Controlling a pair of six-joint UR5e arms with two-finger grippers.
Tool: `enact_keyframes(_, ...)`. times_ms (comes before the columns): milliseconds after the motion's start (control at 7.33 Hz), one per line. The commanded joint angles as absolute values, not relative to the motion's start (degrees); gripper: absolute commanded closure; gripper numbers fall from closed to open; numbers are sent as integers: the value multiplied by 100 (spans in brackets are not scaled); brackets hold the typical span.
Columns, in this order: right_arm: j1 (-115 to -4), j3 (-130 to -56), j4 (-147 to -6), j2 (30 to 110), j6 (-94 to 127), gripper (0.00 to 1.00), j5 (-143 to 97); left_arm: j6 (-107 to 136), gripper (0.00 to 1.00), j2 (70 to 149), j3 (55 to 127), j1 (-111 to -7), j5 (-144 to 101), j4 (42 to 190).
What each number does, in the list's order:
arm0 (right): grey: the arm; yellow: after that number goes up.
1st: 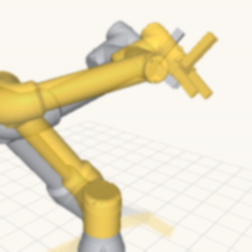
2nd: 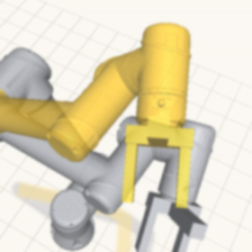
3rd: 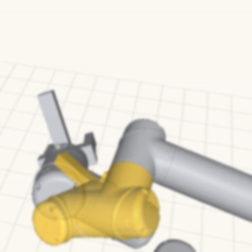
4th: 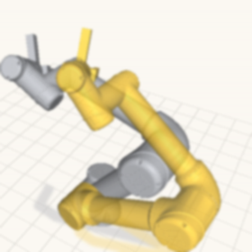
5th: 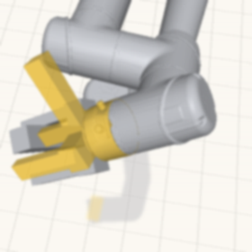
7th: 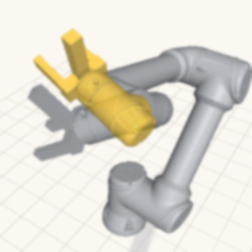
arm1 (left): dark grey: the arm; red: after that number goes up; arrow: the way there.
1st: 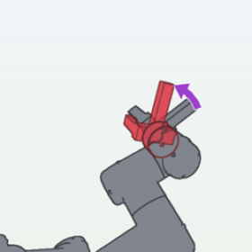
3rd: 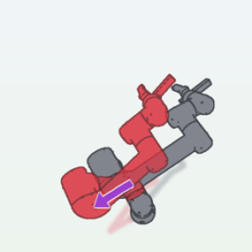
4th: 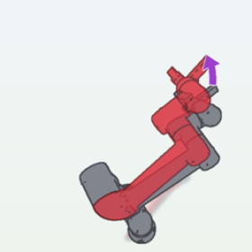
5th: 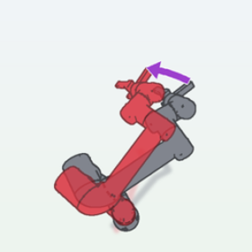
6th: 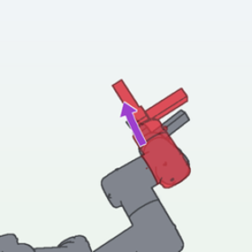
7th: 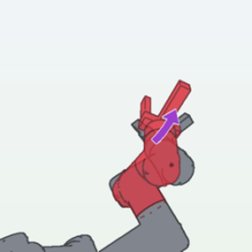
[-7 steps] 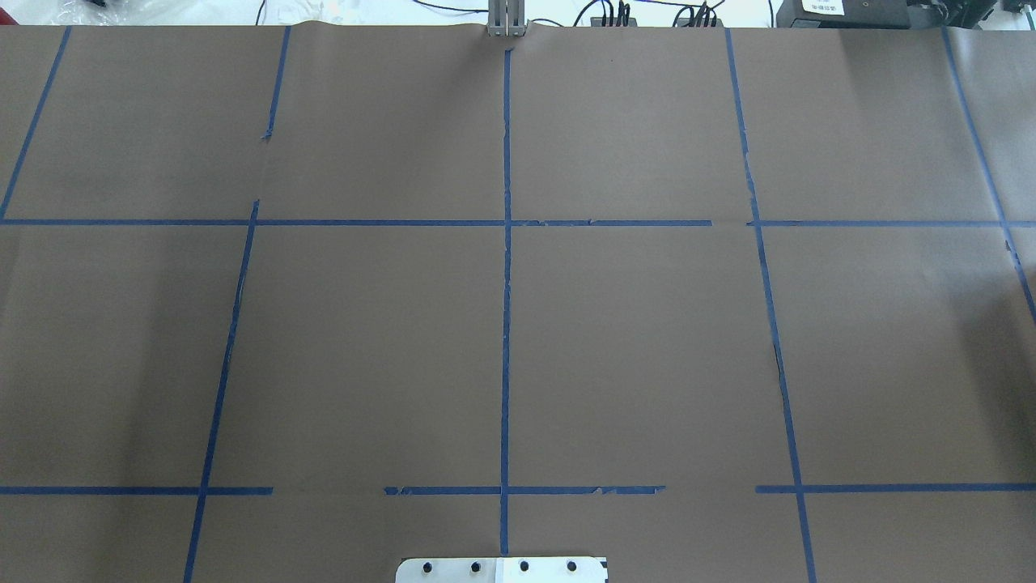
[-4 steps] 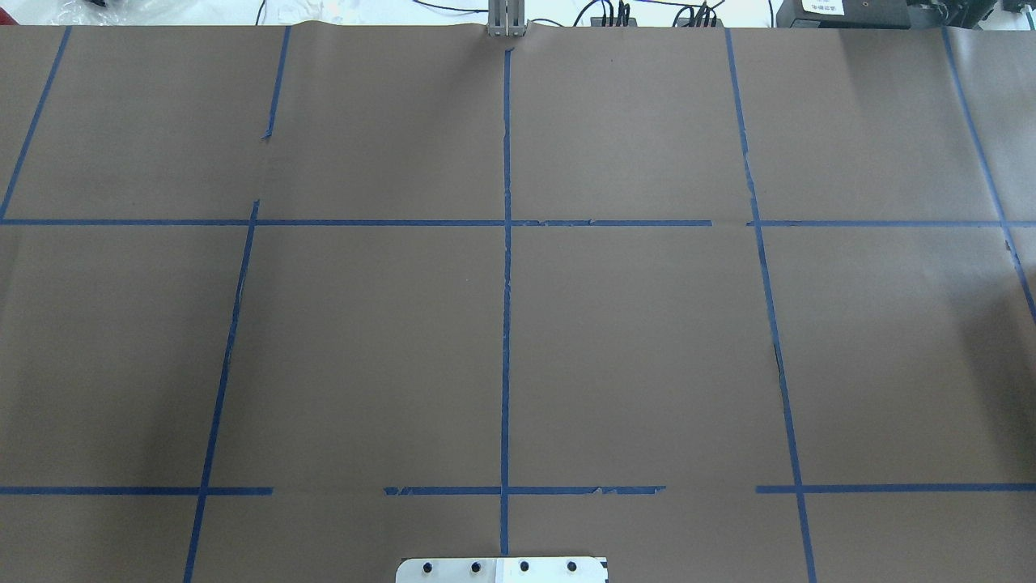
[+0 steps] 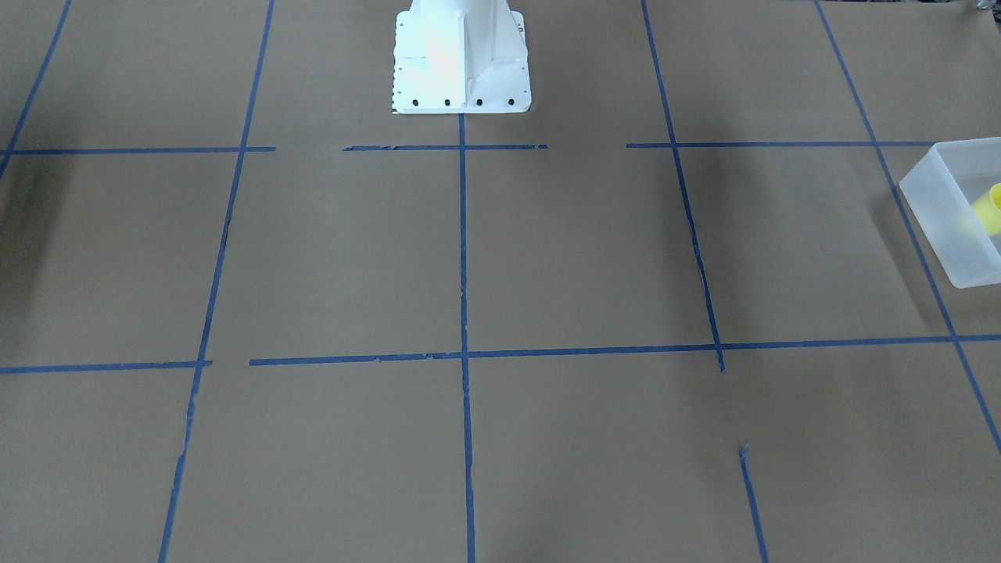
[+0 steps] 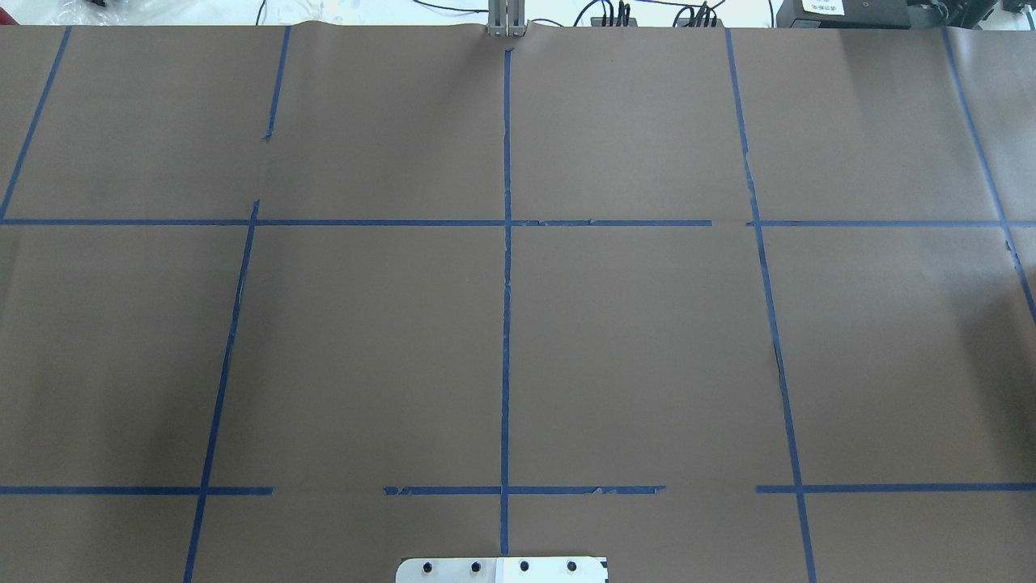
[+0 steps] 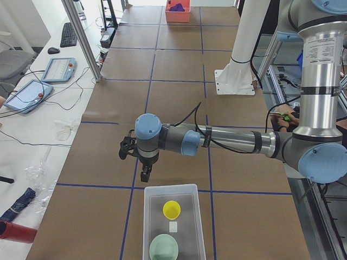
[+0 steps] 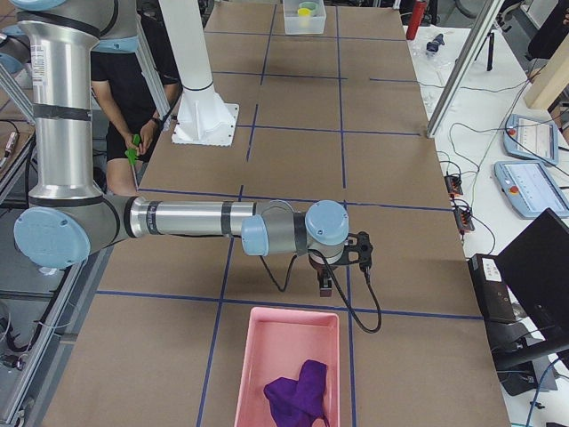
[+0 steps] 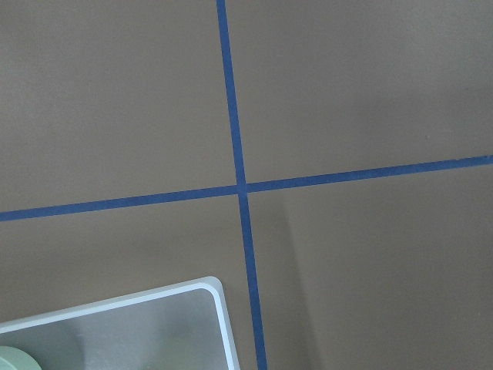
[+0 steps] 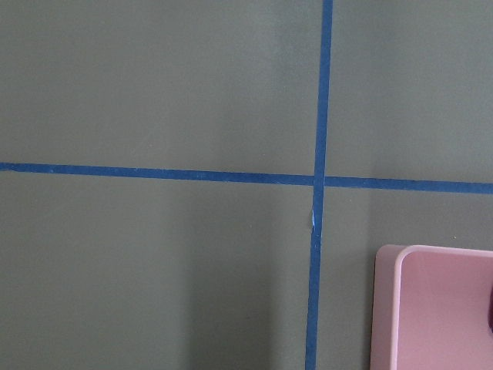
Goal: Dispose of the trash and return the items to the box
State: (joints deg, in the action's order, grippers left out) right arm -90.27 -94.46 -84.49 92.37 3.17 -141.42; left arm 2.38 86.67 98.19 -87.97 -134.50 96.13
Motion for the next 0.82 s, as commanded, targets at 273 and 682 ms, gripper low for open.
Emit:
enact_keyframes(273,-9026,-9439,-8455,9237,316,0,-14133,229,0,8666,9668,-9105,-13438,9598)
enact_keyframes(682,-9026,-9422,-8455,9229,316,0,-14133,229,0,8631,9659,-9097,-13395,9598)
